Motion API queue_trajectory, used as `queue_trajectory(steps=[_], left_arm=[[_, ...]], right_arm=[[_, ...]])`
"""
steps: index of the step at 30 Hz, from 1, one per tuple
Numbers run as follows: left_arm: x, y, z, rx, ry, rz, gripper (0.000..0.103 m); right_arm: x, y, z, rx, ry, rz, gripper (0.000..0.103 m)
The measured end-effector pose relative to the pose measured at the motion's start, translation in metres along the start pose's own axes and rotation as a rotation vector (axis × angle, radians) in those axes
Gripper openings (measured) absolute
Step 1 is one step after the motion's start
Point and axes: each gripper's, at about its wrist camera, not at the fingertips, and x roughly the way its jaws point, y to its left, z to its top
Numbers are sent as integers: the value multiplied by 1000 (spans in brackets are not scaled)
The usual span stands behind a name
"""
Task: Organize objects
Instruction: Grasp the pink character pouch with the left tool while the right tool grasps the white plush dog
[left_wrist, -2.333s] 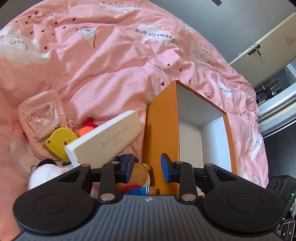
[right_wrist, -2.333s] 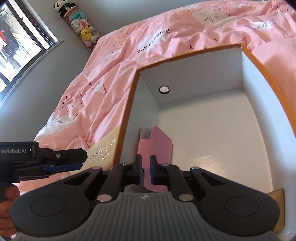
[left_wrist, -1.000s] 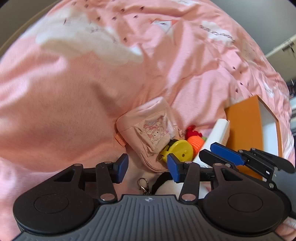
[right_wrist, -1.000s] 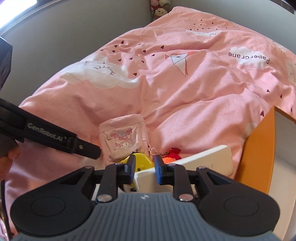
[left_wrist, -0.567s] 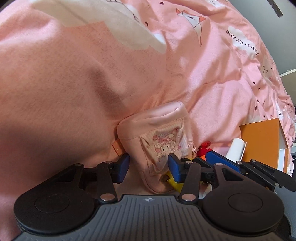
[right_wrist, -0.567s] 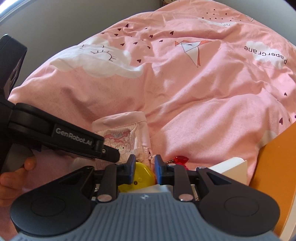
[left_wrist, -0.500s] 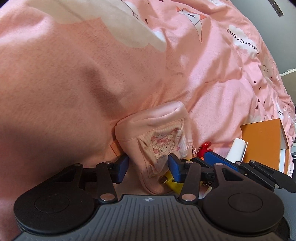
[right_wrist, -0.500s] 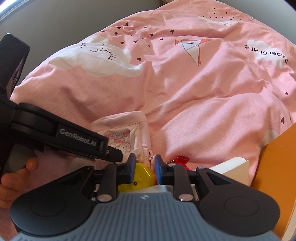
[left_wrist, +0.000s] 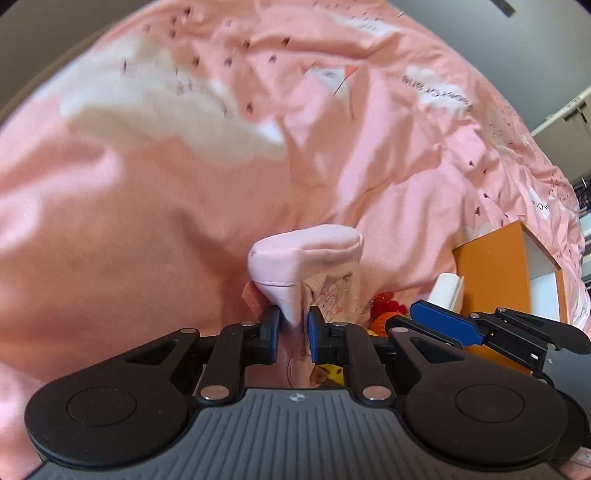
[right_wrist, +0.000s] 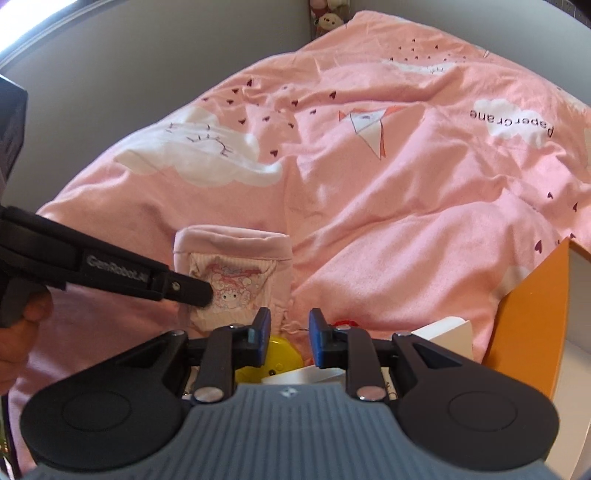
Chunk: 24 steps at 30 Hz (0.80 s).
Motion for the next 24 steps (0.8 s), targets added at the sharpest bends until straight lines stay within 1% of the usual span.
queue_trajectory(steps=[3,5,8,11,15,18,21,24], left_arm=[[-28,-9,1,70,-47,50,16],[-46,-13,0,102,-65,56,16],[-71,-21,-5,157,-72,70,16],[-86,-33,-15,229,-44,79,16],[-95,-44,-33,306,-2,113,16],[-98,-51,-45,356,-17,147,16],[-96,-52,-50,360,-20,153,16],[-88,-46,-49,336,-27,137,16]], right_arm=[[-16,4,-1,8,-28,7,24],[-29,8,-4,4,-48,19,24],[-50,15,-9,-23,-69,41,24],[-69,24,-17,-67,-67,83,24],[-80,35,-28,-110,-31,110,24],[-82,45,-38,-165,-7,107,24],[-78,53,-47,-223,25,118,24],[-71,63,-56,-315,66,108,25]])
